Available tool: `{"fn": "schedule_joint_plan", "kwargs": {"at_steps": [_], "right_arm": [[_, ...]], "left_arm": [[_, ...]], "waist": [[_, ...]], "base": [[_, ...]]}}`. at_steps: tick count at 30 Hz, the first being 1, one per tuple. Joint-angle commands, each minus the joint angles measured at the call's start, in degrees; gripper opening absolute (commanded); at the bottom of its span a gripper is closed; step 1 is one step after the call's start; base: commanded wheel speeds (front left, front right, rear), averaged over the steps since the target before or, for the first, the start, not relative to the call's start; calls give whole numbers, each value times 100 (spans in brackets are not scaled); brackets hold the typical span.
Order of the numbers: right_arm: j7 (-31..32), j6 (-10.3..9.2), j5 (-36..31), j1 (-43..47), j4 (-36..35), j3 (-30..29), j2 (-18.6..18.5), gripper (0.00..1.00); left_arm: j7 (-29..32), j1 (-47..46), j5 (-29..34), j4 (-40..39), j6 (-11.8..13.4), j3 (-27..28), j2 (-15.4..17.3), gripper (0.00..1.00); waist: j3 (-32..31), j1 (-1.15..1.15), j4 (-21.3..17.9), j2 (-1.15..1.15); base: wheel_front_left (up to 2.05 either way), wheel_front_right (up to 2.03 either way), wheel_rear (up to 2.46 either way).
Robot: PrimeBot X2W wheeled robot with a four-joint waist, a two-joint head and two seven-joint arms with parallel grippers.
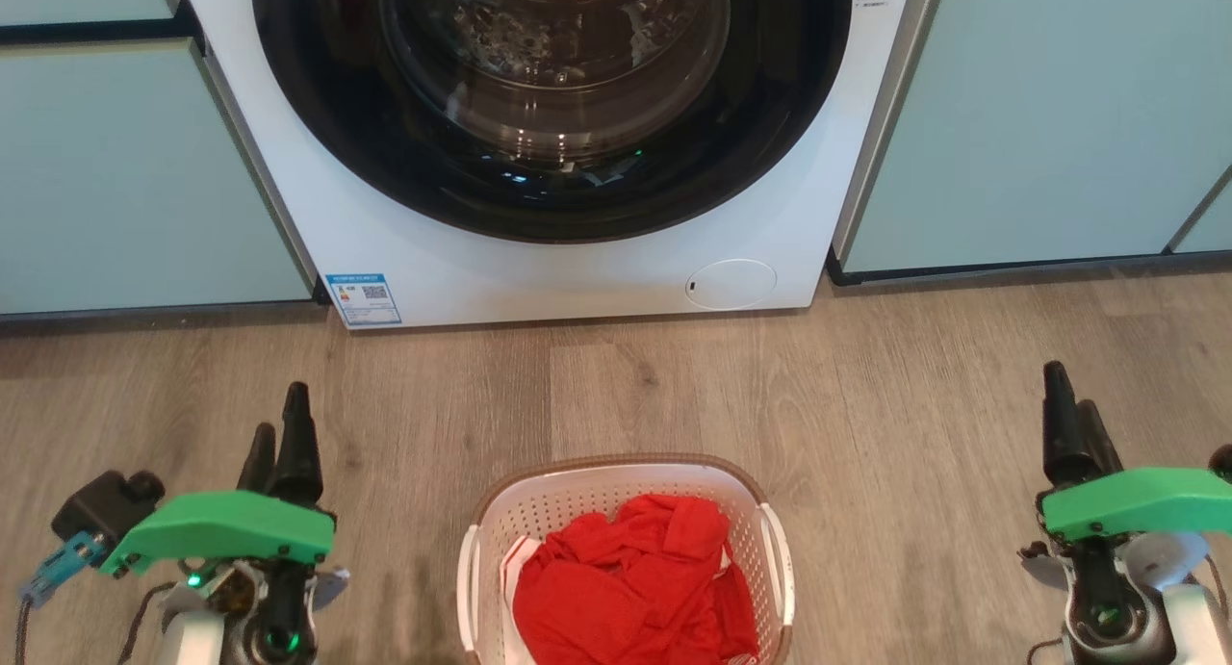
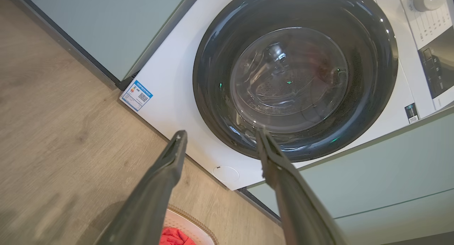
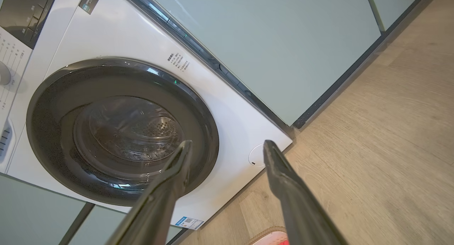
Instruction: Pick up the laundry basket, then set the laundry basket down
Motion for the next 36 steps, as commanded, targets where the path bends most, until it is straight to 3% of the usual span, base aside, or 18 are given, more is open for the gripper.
{"fn": "schedule_joint_plan", "kwargs": {"at_steps": [1, 12, 22, 36], "right_arm": [[-74, 19, -207, -377, -275, 57, -54, 100], [-258, 22, -1636, -439, -252, 468, -91, 100], [-426, 26, -2584, -513, -33, 868, -205, 100], [-643, 30, -3281, -647, 507, 1463, -396, 100]], "left_arm": [[-82, -377, 240, -275, 54, 35, 67, 100], [-269, -480, 1370, -136, 514, -711, 329, 100], [-439, -634, 1983, 295, 587, -1347, 505, 100], [-659, -808, 2557, 1009, 242, -1875, 496, 100]], "waist": [[-1, -1, 1, 0], [-32, -1, -8, 0], [-96, -1, -33, 0], [-174, -1, -25, 0]], "base": [[0, 0, 0], [0, 0, 0], [0, 0, 0], [0, 0, 0]]}}
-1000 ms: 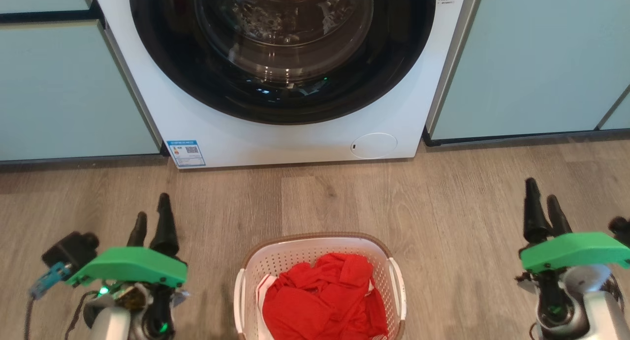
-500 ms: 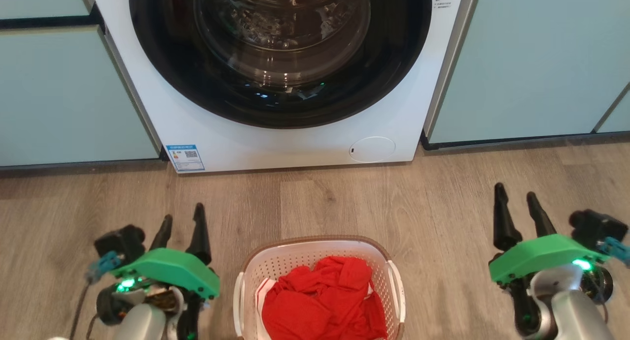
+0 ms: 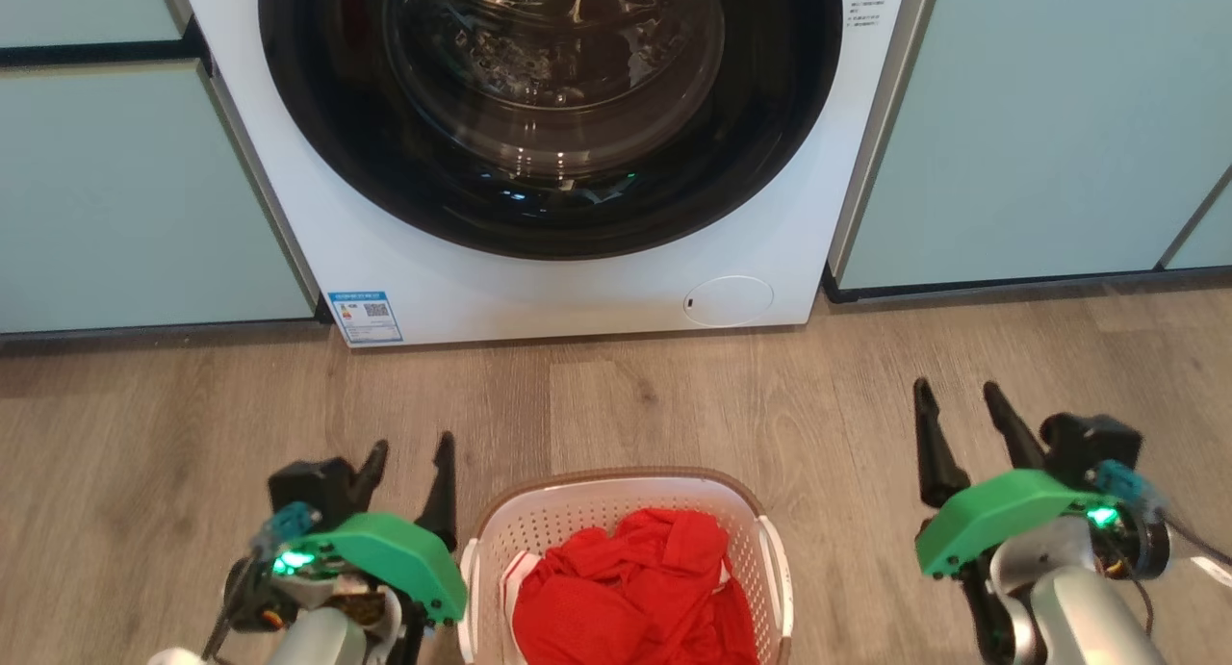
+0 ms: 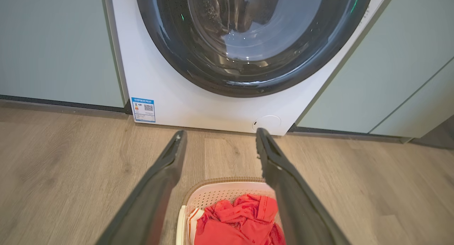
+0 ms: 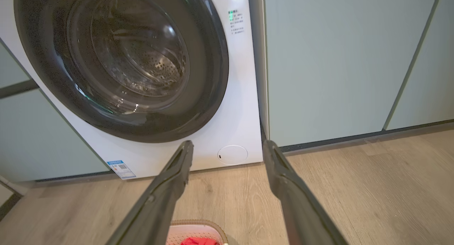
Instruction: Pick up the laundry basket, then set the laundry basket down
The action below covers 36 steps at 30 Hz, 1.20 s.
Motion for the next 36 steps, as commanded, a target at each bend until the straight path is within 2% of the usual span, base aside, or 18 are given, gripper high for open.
{"fn": "schedule_joint_plan", "kwargs": {"at_steps": [1, 8, 10, 17, 20, 26, 33, 36], "right_arm": [[-75, 30, -151, -335, -148, 125, -108, 100], [-192, 32, -541, -453, 279, 331, -120, 100], [-225, 33, -635, -487, 336, 372, -116, 100], [-343, 35, -1052, -537, 233, 408, -95, 100], [-393, 36, -1246, -513, 62, 400, -71, 100], [-493, 38, -1628, -423, -451, 288, 21, 100], [-611, 41, -2183, -324, -851, 277, 95, 100], [-624, 41, -2263, -264, -865, 303, 119, 100]], "left_arm": [[-77, -400, 166, -141, -13, 95, 52, 100], [-196, -586, 345, 544, -390, -18, -88, 100], [-230, -643, 431, 583, -393, 11, -126, 100], [-349, -634, 866, 231, -68, 335, -235, 100], [-400, -586, 1116, -15, 96, 474, -272, 100], [-501, -466, 1548, -700, 252, 714, -337, 100], [-620, -333, 2088, -1349, 640, 900, -362, 100], [-634, -285, 1945, -1338, 738, 853, -363, 100]], "waist": [[-4, 0, 0, 0], [-61, 0, 10, 0], [-68, 0, 12, 0], [-72, 0, 17, 0], [-67, 0, 28, 0], [-37, 0, 60, 0], [2, 0, 82, 0], [6, 0, 76, 0]], "base": [[0, 0, 0], [0, 0, 0], [0, 0, 0], [0, 0, 0], [0, 0, 0], [0, 0, 0], [0, 0, 0], [0, 0, 0]]}}
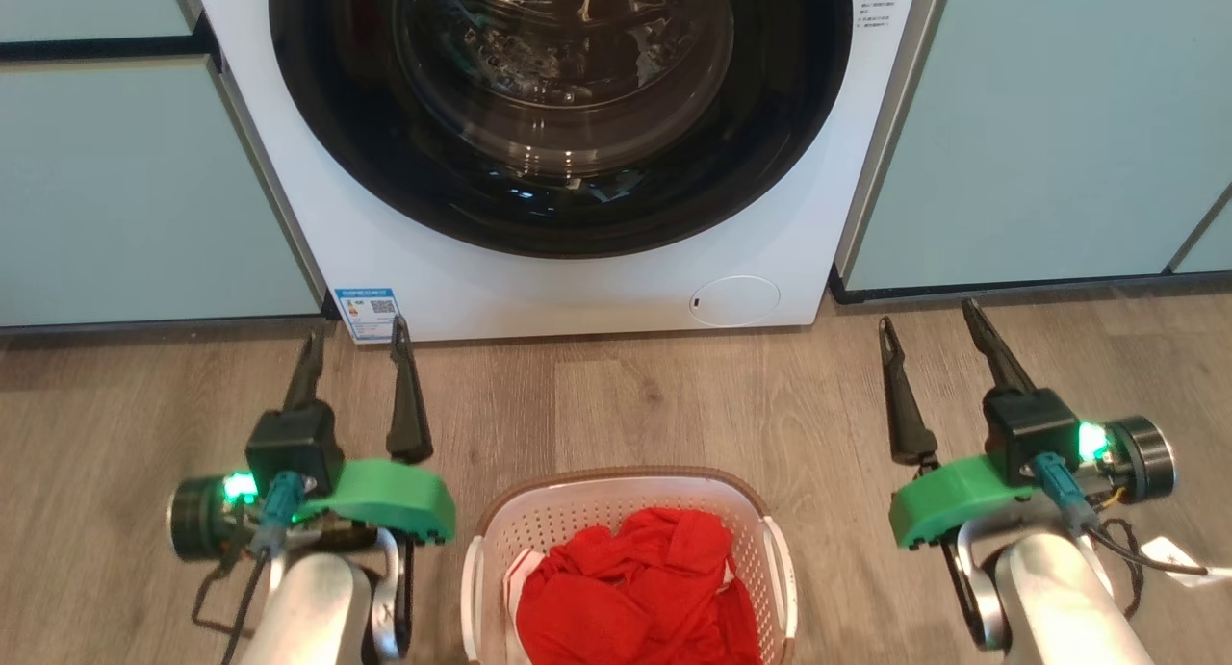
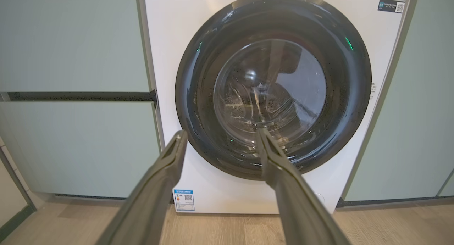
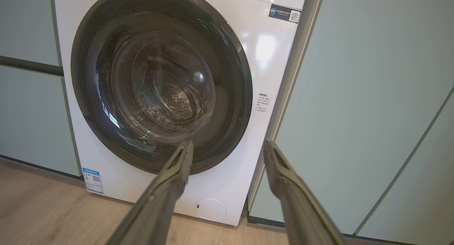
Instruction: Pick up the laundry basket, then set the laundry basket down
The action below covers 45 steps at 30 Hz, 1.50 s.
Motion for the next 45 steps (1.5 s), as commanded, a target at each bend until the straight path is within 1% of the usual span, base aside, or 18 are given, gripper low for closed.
{"fn": "schedule_joint_plan", "kwargs": {"at_steps": [1, 6, 12, 15, 21, 31, 36, 45], "right_arm": [[-70, 41, -37, -55, -178, 121, 38, 100], [-70, 41, 2, -20, 28, 11, 69, 100], [-70, 41, 126, -6, 558, 3, 95, 100], [-70, 41, 143, -49, 694, 16, 101, 100], [-70, 41, 167, -106, 755, 22, 107, 100], [-70, 41, 249, -121, 808, 114, 113, 100], [-70, 41, 369, -273, 1186, 485, 93, 100], [-70, 41, 656, -1093, 2102, 899, 53, 100]], "left_arm": [[-55, -135, -96, -138, 39, 135, 8, 100], [-55, -102, -292, 250, -67, 30, 7, 100], [-55, -117, -612, 970, -280, -61, 7, 100], [-55, -163, -723, 1210, -366, -103, 7, 100], [-55, -246, -824, 1350, -398, -103, 6, 100], [-55, -260, -944, 1531, -384, -121, 6, 100], [-55, -398, -902, 2152, -432, -133, 6, 100], [-55, -1329, -1023, 3519, -607, -365, 6, 100]], "waist": [[2, 0, -6, 0], [-4, 0, -21, 0], [-16, 0, -48, 0], [-11, 0, -52, 0], [2, 0, -53, 0], [93, 0, -39, 0], [361, 0, -82, 0], [1552, 0, -61, 0]], "base": [[0, 0, 0], [0, 0, 0], [0, 0, 0], [0, 0, 0], [0, 0, 0], [0, 0, 0], [0, 0, 0], [0, 0, 0]]}}
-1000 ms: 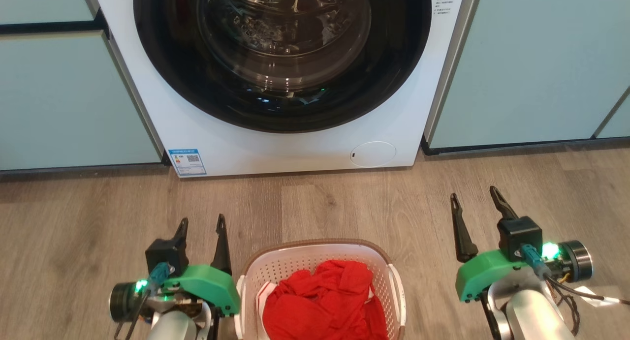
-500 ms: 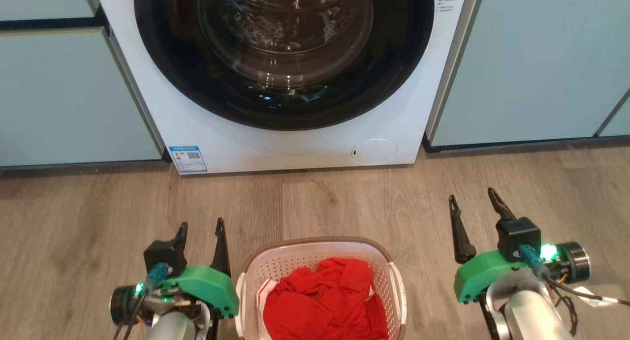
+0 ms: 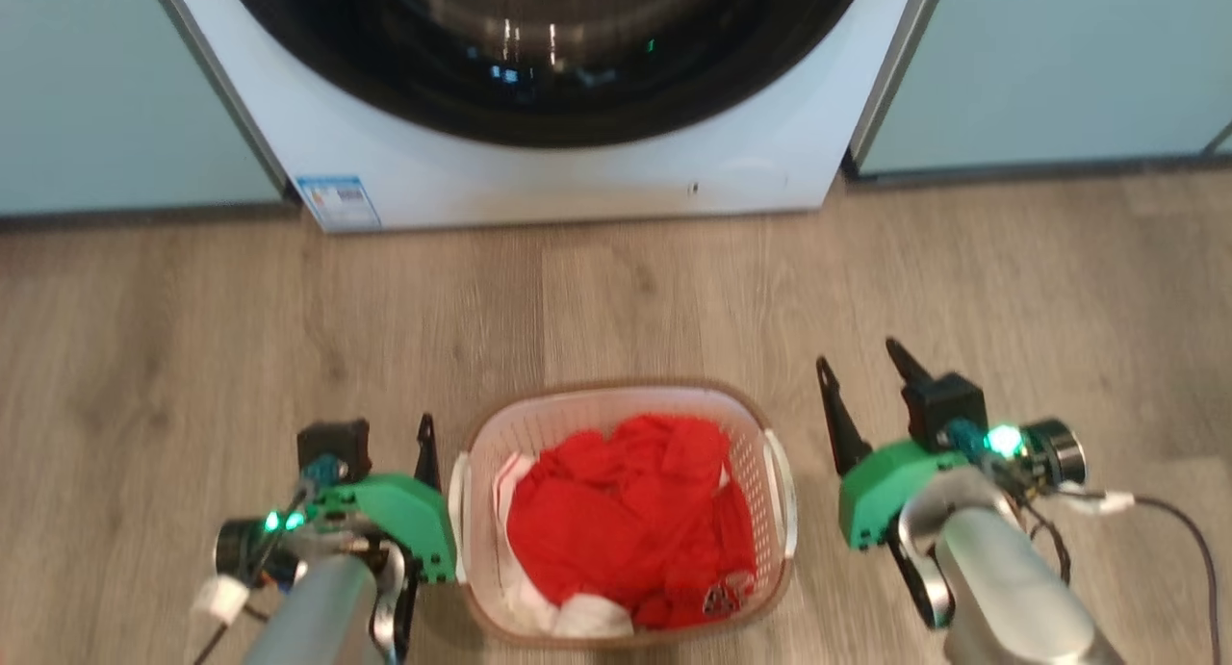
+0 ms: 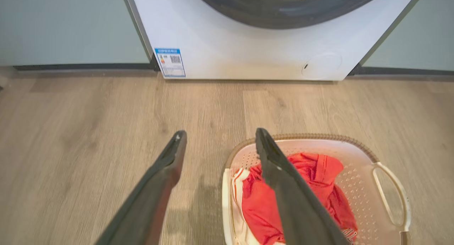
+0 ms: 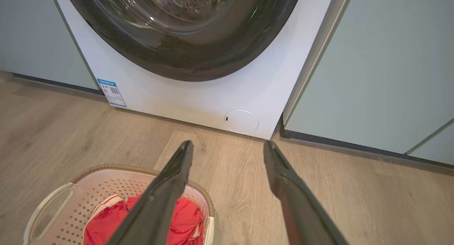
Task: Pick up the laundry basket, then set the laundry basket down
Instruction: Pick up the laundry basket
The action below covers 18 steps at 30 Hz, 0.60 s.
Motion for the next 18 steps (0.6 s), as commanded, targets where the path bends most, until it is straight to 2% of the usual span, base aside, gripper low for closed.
{"fn": "schedule_joint_plan", "kwargs": {"at_steps": [1, 12, 18], "right_arm": [[-70, 40, 47, -343, 75, 203, -4, 100], [-70, 40, 495, -1315, 1236, 550, 11, 100], [49, 40, 922, -1846, 2088, 729, 39, 100]], "left_arm": [[-56, -462, -47, 232, -39, 73, 28, 100], [-42, -1711, -209, 2015, -260, -399, 28, 100], [189, -2158, -355, 2560, -480, -650, 28, 100]], "waist": [[619, 0, 18, 0], [1801, 0, 20, 0], [2300, 0, 8, 0]], "base": [[0, 0, 0], [0, 0, 0], [0, 0, 0]]}}
